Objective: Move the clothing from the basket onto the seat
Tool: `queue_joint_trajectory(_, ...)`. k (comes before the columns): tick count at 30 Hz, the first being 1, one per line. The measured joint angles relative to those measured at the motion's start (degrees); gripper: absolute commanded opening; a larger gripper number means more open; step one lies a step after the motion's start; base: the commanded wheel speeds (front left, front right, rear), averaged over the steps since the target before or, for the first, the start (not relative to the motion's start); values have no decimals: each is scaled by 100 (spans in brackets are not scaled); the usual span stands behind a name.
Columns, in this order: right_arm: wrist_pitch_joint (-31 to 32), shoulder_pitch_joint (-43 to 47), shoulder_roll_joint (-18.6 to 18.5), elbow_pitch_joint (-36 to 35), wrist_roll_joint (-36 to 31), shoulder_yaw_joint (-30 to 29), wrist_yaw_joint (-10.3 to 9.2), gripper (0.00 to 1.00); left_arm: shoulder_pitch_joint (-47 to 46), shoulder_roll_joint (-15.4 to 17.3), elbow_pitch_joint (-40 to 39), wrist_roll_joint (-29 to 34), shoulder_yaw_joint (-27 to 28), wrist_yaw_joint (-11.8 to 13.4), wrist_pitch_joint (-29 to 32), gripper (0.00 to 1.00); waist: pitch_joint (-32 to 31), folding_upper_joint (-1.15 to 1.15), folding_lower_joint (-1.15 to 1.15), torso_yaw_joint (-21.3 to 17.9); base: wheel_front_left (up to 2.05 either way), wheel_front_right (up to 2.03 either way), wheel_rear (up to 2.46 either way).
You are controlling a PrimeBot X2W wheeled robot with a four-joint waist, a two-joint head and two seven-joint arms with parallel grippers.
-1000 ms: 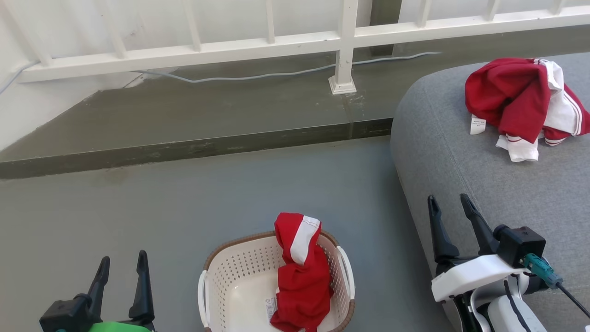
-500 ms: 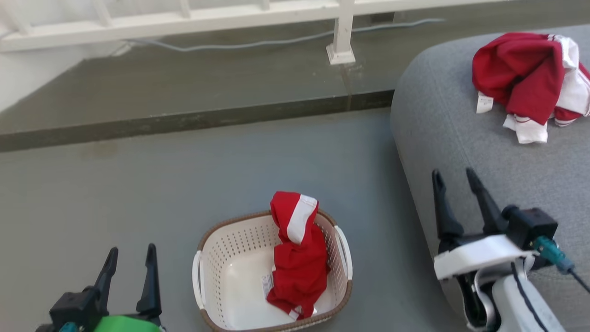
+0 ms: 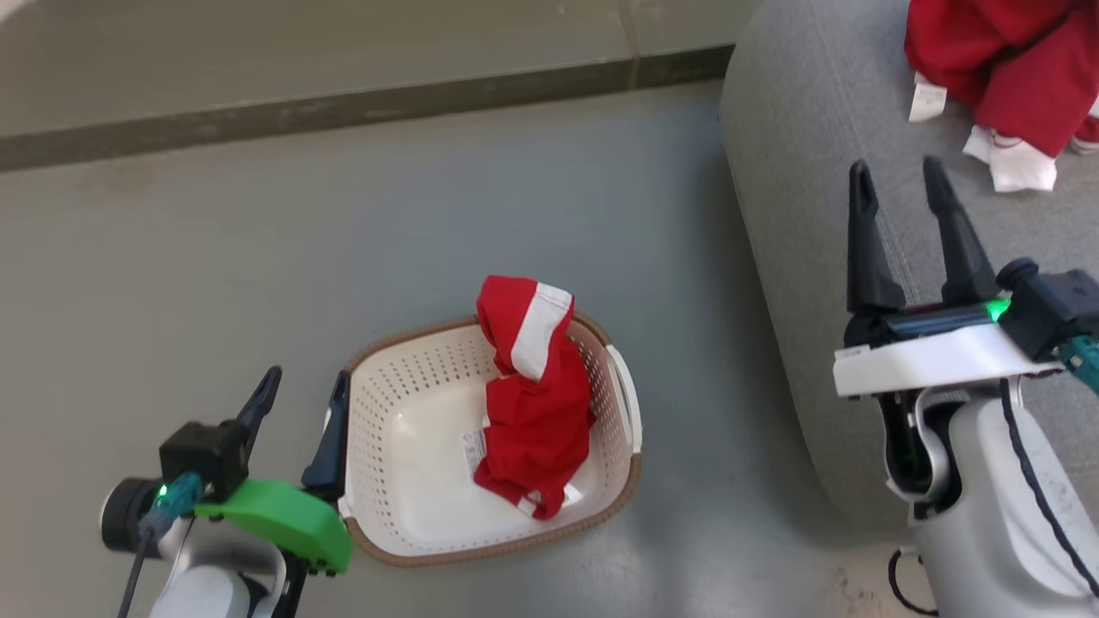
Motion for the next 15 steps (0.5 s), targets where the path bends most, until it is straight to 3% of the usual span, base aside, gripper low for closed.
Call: queue_joint_trajectory(15, 0, -1123, -16, -408, -10, -360, -52, 100, -1429, -241, 1068, 238, -434, -300, 589, 100, 1195, 0, 0, -408, 0, 0, 0)
